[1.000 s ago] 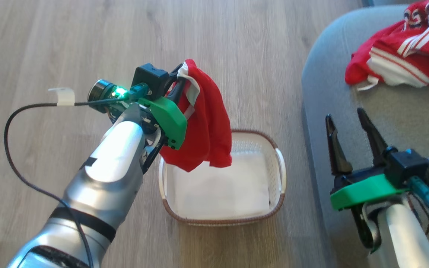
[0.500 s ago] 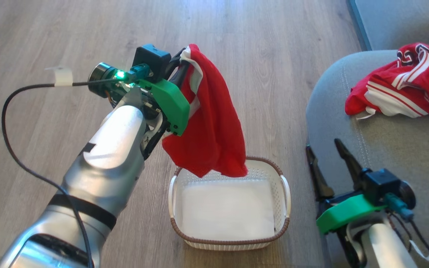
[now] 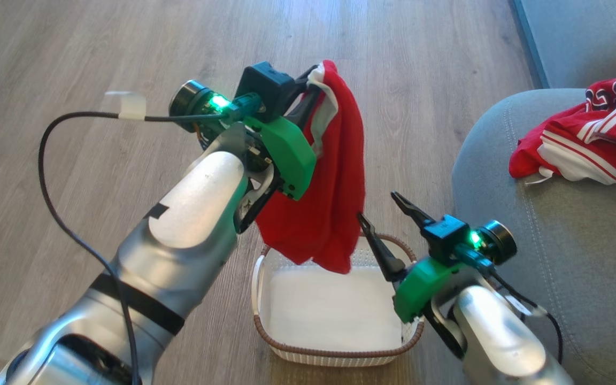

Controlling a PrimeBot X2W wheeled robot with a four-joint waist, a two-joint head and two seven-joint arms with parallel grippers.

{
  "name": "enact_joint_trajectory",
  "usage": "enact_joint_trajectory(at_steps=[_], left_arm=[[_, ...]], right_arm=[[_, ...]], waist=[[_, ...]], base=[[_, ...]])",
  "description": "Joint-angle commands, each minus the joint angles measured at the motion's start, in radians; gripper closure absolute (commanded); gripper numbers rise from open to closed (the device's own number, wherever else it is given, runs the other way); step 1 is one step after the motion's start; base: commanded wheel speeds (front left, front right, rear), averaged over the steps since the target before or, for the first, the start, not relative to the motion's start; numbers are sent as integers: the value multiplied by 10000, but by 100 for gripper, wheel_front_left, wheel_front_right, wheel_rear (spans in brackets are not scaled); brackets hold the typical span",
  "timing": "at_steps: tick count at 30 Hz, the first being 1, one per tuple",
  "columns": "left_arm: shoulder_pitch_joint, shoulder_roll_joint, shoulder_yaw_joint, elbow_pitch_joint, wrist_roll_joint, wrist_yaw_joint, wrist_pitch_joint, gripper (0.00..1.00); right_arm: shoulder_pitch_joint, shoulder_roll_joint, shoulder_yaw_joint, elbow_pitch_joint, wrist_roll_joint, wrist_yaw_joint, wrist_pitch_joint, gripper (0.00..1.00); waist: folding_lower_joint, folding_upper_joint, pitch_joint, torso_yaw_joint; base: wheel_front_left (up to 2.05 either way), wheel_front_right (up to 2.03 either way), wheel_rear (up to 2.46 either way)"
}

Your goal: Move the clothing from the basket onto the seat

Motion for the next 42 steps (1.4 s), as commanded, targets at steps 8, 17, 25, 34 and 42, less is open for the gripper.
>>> enact_joint_trajectory(at_steps=[8, 17, 25, 34, 42], left_arm=[[-675, 173, -233, -476, -485, 102, -141, 100], [-832, 172, -673, -675, -862, 90, -374, 100], [-1071, 172, -990, -589, -1181, 124, -611, 100], [-1142, 172, -1117, -158, -1517, 81, -791, 100], [-821, 172, -955, 399, -1987, 124, -931, 100]], right_arm=[[-1726, 28, 915, 1244, 78, -4, -103, 0], [-2431, -175, 812, 1618, -13, -4, -112, 0], [-2848, -248, 1704, 2308, 408, -4, -113, 54], [-3312, -309, 2147, 2481, 997, -4, -114, 100], [-3465, -473, 1661, 1891, 1058, -4, -114, 100]], waist=[[1, 0, -56, 100], [1, 0, -111, 166], [1, 0, -124, 188], [1, 0, -47, 124], [1, 0, 0, -95]], base=[[0, 0, 0], [0, 0, 0], [0, 0, 0], [0, 0, 0], [0, 0, 0]])
